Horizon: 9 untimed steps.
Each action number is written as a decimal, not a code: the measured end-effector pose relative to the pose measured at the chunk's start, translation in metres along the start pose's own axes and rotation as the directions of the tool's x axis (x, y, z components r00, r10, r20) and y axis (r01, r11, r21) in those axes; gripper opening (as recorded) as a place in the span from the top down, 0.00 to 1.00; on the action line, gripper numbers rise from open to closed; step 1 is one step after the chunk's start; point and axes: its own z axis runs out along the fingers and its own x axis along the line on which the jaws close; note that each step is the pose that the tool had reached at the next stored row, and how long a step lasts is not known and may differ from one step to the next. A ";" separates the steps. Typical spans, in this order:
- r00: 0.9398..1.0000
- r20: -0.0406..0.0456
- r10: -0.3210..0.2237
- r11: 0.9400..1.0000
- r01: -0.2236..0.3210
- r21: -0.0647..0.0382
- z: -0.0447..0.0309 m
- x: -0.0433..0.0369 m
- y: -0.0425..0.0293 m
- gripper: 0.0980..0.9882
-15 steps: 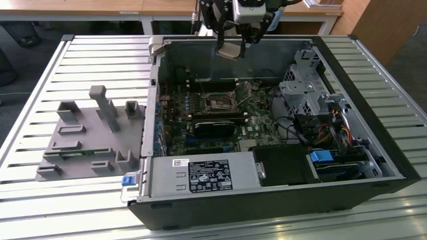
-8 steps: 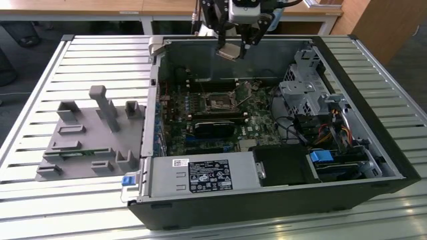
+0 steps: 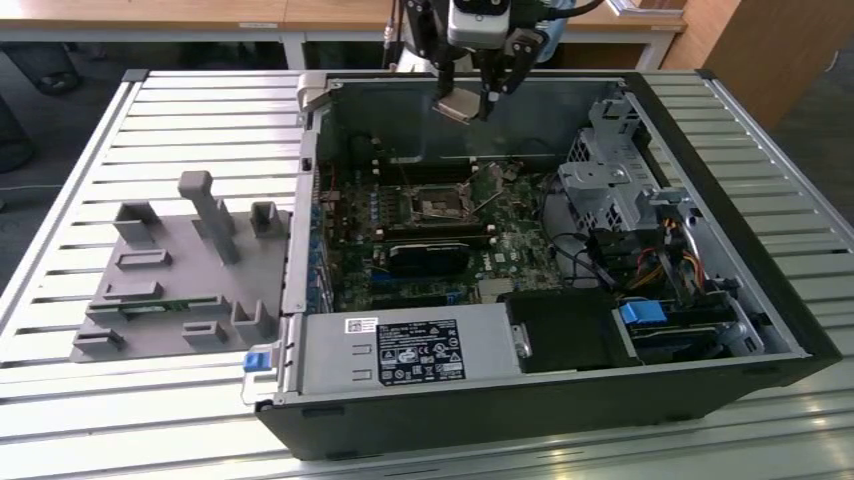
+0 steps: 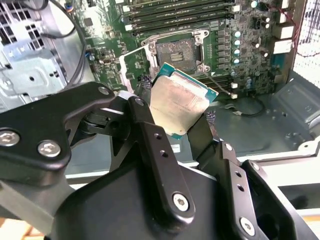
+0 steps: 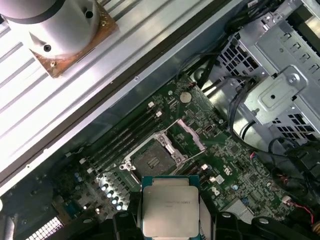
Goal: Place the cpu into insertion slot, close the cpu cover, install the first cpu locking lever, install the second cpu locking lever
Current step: 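Place the cpu into insertion slot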
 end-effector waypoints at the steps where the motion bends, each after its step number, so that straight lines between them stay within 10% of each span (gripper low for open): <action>1: 1.000 0.001 0.012 1.000 -0.012 0.000 0.0001 0.0000 0.0000 0.50; 9: 0.993 0.012 0.113 0.994 -0.113 0.001 0.0012 0.0000 -0.0001 0.50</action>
